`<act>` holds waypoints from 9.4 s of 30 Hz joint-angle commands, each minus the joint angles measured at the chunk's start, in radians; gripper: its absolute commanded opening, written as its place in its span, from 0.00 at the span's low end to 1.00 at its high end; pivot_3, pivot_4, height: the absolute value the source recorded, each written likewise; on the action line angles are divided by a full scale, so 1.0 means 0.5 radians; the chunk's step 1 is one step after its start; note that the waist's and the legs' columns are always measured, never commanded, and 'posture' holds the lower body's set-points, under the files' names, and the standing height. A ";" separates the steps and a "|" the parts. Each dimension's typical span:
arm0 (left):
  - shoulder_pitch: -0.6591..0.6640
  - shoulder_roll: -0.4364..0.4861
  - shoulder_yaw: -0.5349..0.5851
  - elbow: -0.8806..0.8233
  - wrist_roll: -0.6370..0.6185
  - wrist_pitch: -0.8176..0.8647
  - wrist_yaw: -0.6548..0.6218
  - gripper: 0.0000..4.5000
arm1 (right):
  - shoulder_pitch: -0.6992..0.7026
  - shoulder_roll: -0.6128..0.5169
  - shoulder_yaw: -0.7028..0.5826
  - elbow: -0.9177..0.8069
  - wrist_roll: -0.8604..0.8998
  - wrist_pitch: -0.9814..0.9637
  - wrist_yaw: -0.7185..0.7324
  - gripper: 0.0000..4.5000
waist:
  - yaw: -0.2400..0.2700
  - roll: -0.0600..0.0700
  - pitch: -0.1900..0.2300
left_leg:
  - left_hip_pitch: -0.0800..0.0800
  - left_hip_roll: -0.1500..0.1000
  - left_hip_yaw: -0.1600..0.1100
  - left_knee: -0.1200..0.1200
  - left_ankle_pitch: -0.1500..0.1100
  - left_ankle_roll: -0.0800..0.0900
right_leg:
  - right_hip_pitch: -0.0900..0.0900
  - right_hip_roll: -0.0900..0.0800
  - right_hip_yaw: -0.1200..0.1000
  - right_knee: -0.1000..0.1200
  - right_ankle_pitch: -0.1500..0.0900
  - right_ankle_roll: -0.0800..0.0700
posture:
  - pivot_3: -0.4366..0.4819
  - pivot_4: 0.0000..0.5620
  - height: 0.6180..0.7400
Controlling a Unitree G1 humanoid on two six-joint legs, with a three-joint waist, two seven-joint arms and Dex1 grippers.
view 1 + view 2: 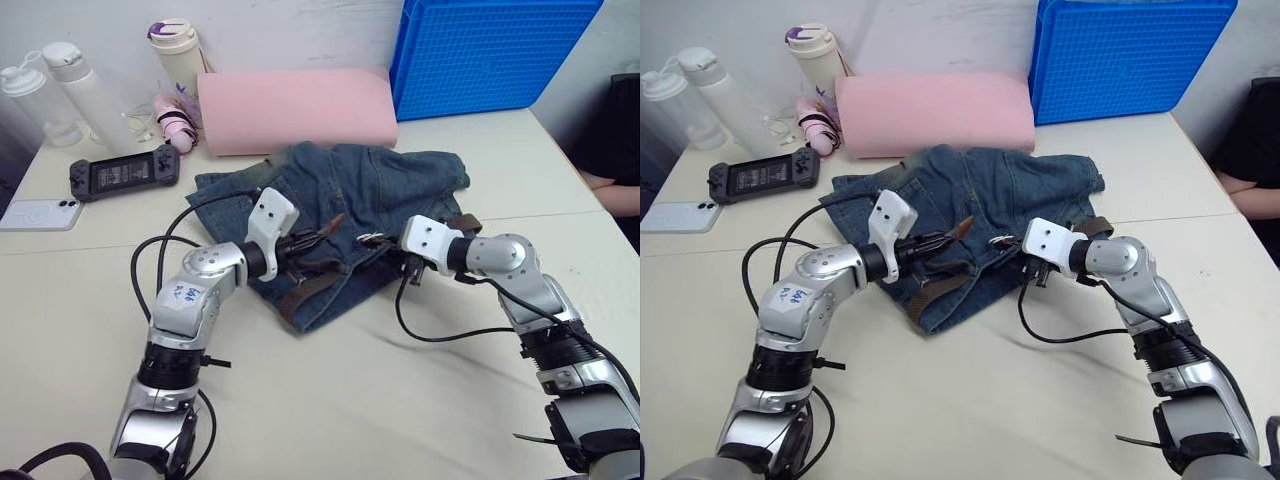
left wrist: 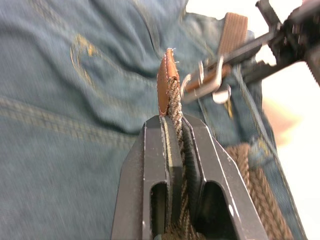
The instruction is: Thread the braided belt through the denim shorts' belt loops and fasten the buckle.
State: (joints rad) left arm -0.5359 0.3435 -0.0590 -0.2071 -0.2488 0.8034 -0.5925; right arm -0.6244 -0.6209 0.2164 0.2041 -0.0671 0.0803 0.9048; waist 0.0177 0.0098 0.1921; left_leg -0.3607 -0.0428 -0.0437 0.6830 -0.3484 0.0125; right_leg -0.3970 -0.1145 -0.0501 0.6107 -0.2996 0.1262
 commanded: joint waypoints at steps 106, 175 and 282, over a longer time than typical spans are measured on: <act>-0.426 -0.400 -0.341 0.670 0.357 -1.144 -0.107 0.72 | -0.314 -0.487 0.020 0.120 -0.472 -1.241 -0.085 0.00 | 0.013 -0.001 0.000 | -0.008 -0.002 -0.001 0.002 0.000 0.002 | -0.002 -0.001 -0.004 -0.004 0.000 0.000 | 0.48 0.27 1.00; -0.624 -0.835 -0.170 0.512 0.123 -0.090 0.345 0.00 | 0.041 -0.108 -0.316 -0.314 0.578 0.671 0.167 0.02 | 0.024 0.002 -0.002 | -0.016 -0.003 -0.002 0.008 0.001 0.002 | -0.011 -0.002 -0.002 0.003 0.001 0.001 | 0.48 0.27 1.00; 0.061 -0.435 -0.496 0.032 0.211 0.015 0.420 0.00 | -0.547 -0.104 0.176 0.400 0.545 0.945 1.217 0.02 | 0.016 -0.018 -0.036 | -0.014 -0.005 -0.008 0.009 0.000 0.002 | -0.006 -0.004 -0.002 0.000 0.001 0.001 | 0.48 0.27 1.00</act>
State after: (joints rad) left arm -0.5254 0.1303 -0.2934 -0.1677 -0.1459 0.8062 -0.3841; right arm -0.8586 -0.6558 0.3185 0.4044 0.2005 0.5514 1.4822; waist 0.0258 0.0010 0.1741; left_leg -0.3678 -0.0454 -0.0476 0.6876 -0.3486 0.0132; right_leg -0.4005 -0.1165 -0.0511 0.6108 -0.2993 0.1268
